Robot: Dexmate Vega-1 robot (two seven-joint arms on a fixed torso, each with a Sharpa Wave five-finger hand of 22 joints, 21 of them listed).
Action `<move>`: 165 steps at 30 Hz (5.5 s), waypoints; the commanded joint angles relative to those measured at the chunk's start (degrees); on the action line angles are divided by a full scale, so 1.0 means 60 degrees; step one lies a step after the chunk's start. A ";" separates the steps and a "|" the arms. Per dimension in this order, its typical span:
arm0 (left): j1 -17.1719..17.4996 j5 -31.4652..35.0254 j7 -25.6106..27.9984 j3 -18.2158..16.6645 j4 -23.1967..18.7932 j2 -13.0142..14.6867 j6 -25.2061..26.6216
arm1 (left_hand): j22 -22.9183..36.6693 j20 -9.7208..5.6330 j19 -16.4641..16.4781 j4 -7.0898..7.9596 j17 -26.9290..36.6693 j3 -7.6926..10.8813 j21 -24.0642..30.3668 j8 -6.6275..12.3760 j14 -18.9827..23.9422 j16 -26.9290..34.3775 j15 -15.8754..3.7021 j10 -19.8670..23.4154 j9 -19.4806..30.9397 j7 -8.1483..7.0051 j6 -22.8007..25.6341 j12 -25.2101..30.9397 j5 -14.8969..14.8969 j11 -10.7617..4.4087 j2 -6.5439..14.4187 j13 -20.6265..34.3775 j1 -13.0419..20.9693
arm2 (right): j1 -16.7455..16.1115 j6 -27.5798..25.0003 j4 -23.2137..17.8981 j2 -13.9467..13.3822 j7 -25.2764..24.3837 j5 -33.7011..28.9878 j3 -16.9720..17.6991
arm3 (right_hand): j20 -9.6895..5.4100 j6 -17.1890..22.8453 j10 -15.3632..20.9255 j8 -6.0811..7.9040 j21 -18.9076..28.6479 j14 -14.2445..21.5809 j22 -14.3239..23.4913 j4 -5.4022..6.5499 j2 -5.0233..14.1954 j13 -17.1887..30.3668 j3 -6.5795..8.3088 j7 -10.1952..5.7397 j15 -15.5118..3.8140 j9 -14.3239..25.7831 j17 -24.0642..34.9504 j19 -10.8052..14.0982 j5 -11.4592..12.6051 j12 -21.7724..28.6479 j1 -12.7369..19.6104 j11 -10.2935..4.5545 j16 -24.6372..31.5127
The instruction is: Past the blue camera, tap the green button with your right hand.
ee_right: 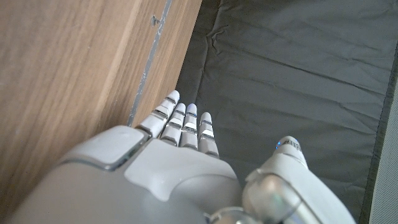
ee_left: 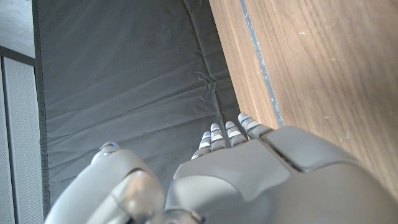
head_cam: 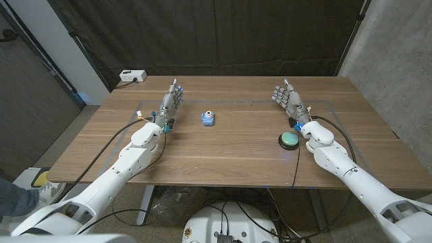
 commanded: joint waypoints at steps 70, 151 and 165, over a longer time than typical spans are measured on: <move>0.1256 0.0291 0.0495 -0.0303 -0.2137 0.1156 0.0532 | 0.0033 -0.0097 0.0245 -0.0065 0.0026 -0.0021 0.0104 0.0154 0.0555 0.0093 -0.0002 0.0617 0.0020 -0.0007 0.0677 0.0131 0.0237 -0.0025 0.0359 0.0047 0.0478 | -0.5397 0.1227 -0.4693 -0.1297 -0.3064 -0.1982 0.2176 | -0.0283 0.1249 0.1431 0.0348 0.0224 0.1134 0.0045 -0.0134 -0.0005 -0.0230 -0.0068 -0.1036 -0.0671 0.0039 -0.0014 0.0787 0.0183 0.0273 0.0186 -0.1102 0.0167; 0.1487 0.0839 0.1206 -0.0222 -0.2944 0.1174 0.0734 | 0.0034 -0.0226 0.0362 -0.0160 0.0030 -0.0056 0.0080 0.0044 0.0630 -0.0007 -0.0028 0.0791 0.0027 -0.0005 0.0881 0.0023 0.0234 -0.0052 0.0612 0.0052 0.0803 | -0.7273 0.0370 -0.6123 -0.0733 -0.6226 -0.9546 0.3422 | -0.0670 0.2194 0.2209 0.0414 0.0244 0.1814 0.0047 -0.0265 0.0024 -0.0258 -0.0101 -0.1500 -0.1255 0.0042 -0.0029 0.1395 0.0297 0.0278 0.0437 -0.1605 0.0100; 0.1383 0.0744 0.0998 -0.0220 -0.2685 0.1091 0.0563 | 0.0033 -0.0179 0.0308 -0.0171 0.0031 -0.0073 0.0048 0.0018 0.0621 -0.0020 -0.0021 0.0785 0.0028 0.0011 0.0875 0.0000 0.0228 -0.0032 0.0636 0.0053 0.0843 | -0.7646 -0.1933 -0.7163 -0.1249 -0.6399 -1.1712 0.3286 | -0.0690 0.2245 0.2264 0.0394 0.0206 0.1854 0.0049 -0.0268 0.0040 -0.0259 -0.0100 -0.1590 -0.1318 0.0043 -0.0024 0.1358 0.0334 0.0265 0.0460 -0.1691 0.0087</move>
